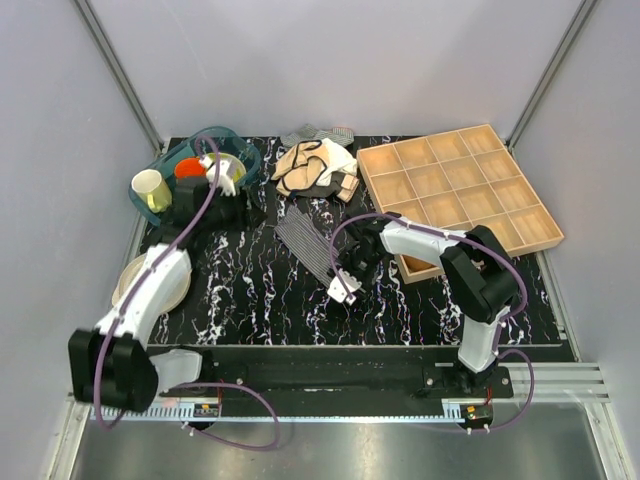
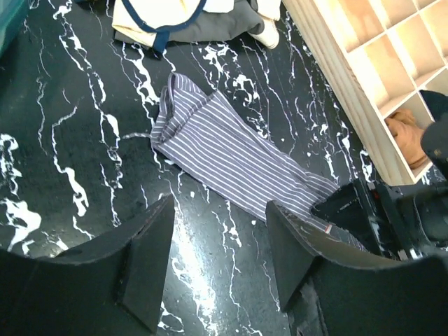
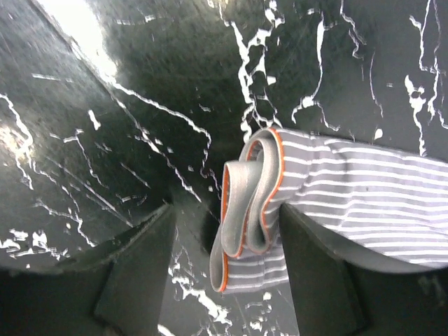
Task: Roll the underwear
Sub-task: Roll the underwear to the center of the board.
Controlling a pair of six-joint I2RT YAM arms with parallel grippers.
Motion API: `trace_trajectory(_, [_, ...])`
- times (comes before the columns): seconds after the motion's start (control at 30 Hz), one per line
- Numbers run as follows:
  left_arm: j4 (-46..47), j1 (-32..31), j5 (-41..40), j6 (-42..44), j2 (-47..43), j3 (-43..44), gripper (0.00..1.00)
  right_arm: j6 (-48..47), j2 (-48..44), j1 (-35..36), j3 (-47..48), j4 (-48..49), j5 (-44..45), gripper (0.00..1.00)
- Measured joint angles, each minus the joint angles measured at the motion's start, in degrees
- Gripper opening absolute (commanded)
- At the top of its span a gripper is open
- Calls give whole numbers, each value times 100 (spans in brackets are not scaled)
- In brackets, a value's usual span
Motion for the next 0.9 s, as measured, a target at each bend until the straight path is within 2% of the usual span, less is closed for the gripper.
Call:
trace_trajectory(0.13, [634,76,219,-125,-1001,-1217,57,-4,17,0,-74,157,94,62])
trace_trajectory(0.23, [1515,-109,468,-155,-1812,-2271,57,-4,50,0,-72,286,133,55])
trace_trajectory(0.4, [2612,-1250,584,284,-3134,-3370,56,76,201,0,57,409,153,40])
trace_trajectory(0.43, [2879,-1510,568,382,-3322,-3560,56,118,232,0,90,420,157,34])
trace_trajectory(0.5, [3270,-2068,472,627,-3609,-3891,54,267,310,0,192,380,166,29])
trace_trajectory(0.53, [3436,-2319,380,730,-3681,-4030,53,323,341,0,240,350,162,25])
trace_trajectory(0.73, [3829,-3939,-415,1377,-3427,-4590,51,826,546,0,632,-138,107,18])
trace_trajectory(0.9, [3963,-4996,-1152,1803,-2992,-4743,51,1276,785,0,1067,-1211,-153,15])
